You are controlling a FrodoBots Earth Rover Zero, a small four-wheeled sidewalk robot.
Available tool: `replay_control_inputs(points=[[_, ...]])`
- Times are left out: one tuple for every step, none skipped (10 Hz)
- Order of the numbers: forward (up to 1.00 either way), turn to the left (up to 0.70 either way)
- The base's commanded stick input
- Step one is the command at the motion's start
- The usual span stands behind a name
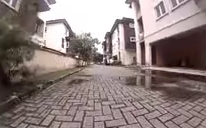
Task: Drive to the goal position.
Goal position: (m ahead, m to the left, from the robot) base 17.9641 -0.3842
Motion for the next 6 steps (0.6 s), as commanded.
replay_control_inputs(points=[[0.50,0.00],[0.50,0.00],[0.50,0.00],[0.50,0.00],[0.50,0.00],[0.50,0.00]])
